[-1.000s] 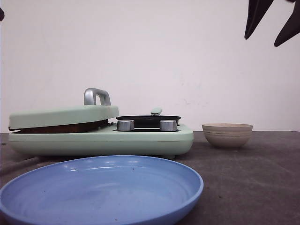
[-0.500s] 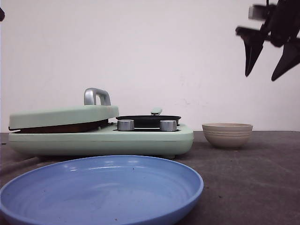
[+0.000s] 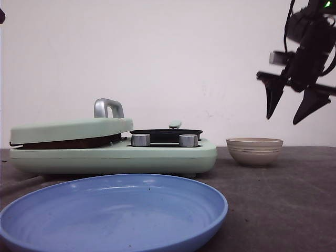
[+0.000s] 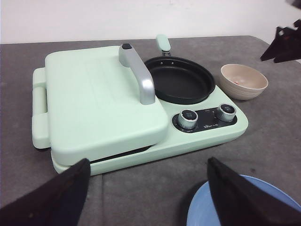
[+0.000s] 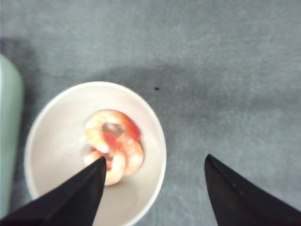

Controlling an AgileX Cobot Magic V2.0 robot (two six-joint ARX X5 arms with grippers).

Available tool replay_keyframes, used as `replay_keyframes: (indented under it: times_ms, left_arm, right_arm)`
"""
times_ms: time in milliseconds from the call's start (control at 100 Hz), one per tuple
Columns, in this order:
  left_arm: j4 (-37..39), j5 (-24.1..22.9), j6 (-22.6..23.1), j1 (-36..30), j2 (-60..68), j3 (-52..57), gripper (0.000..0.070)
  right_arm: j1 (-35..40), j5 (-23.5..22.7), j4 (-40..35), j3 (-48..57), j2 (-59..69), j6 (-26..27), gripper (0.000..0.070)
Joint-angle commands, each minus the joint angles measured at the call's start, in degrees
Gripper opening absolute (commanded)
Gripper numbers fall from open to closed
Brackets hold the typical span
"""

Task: Make breakfast with bread and shrimp
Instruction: 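Move the right gripper toward the cream bowl of shrimp, then lower the right gripper onto the bowl rim and grasp it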

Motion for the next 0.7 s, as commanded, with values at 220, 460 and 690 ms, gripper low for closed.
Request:
replay_keyframes:
  times_ms: [220, 460, 690]
  left_arm:
    - [0.5, -0.4, 0.3, -0.1, 0.0, 0.2, 0.0422]
    - [0.5, -0.4, 0.3, -0.1, 0.0, 0.2, 0.0422]
    - [0.4, -1.2, 0.3, -0.1, 0.0, 0.2, 0.0422]
  right_arm:
    - [0.0, -1.0, 1.5, 2.1, 6.8, -1.0, 0.0401]
    - [0.0, -1.7, 2.6, 2.1, 8.3, -1.4, 0.0401]
    - [0.0, -2.9, 2.3, 2.1, 9.9, -1.4, 0.0401]
